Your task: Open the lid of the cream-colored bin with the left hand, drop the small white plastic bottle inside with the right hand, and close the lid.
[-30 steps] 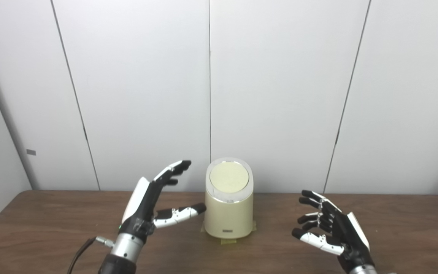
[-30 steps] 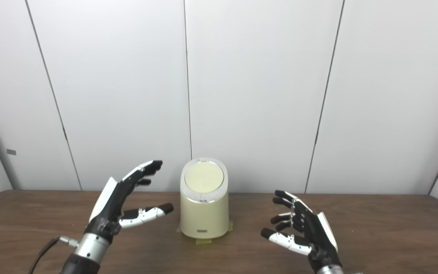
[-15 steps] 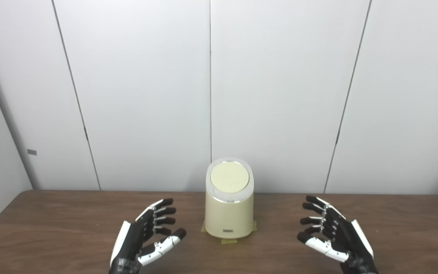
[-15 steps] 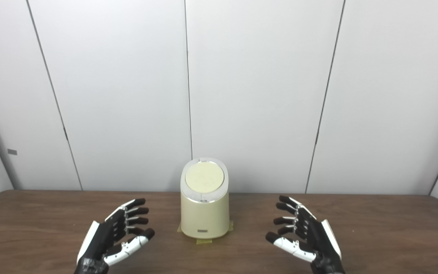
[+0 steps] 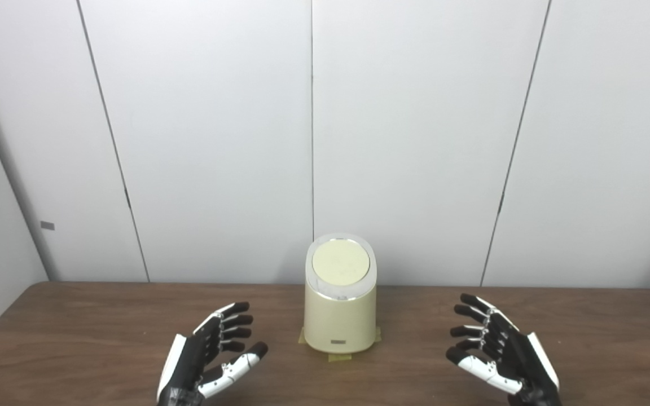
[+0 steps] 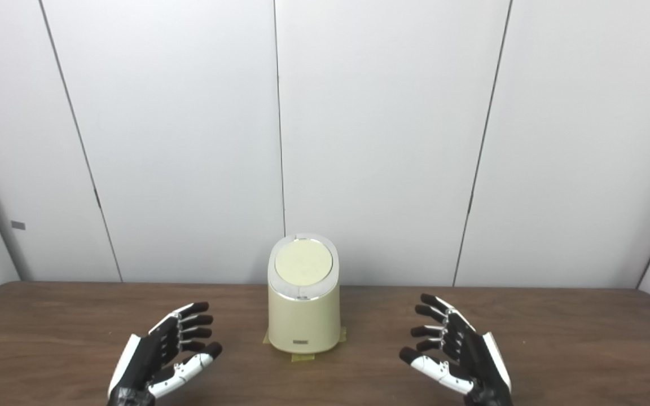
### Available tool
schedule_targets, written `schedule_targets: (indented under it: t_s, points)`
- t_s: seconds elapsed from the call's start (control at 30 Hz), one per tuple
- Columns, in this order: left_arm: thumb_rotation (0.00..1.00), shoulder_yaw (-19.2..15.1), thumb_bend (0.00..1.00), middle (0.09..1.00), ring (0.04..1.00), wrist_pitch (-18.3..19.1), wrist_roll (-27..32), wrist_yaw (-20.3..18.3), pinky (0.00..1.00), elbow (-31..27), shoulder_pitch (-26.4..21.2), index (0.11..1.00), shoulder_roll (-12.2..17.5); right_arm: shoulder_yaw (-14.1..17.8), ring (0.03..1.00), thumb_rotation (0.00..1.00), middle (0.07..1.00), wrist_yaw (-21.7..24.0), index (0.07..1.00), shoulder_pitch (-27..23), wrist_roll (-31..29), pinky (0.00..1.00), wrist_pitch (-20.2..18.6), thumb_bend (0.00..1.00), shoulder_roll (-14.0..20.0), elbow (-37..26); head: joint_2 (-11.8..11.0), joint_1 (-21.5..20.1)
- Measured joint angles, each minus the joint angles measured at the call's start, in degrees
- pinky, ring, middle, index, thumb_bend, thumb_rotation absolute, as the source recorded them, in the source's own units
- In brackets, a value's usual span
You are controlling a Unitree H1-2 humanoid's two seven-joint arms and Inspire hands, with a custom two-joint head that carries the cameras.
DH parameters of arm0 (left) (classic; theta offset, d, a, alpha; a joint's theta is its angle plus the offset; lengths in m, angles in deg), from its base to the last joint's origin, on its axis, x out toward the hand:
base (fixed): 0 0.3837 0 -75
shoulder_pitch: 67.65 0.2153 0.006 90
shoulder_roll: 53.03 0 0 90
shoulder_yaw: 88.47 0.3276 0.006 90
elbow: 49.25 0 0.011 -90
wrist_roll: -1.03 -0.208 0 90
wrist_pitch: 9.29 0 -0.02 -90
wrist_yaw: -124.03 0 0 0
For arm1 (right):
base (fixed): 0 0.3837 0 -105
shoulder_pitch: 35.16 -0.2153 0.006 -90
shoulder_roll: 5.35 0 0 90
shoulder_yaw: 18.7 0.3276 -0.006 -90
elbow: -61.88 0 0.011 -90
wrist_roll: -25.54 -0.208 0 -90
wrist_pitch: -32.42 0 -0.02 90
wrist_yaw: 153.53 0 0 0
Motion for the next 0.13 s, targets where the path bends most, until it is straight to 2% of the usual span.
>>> schedule_targets:
  t_s: [0.13]
  points:
    - [0.33, 0.23, 0.69, 0.777, 0.733, -0.54, 0.1, -0.29, 0.66, 0.01, -0.01, 0.831, 0.28, -0.17, 0.635, 0.35, 0.783, 0.01, 0.816, 0.1, 0.1, 0.52, -0.01, 0.79, -0.08, -0.44, -0.35, 0.0]
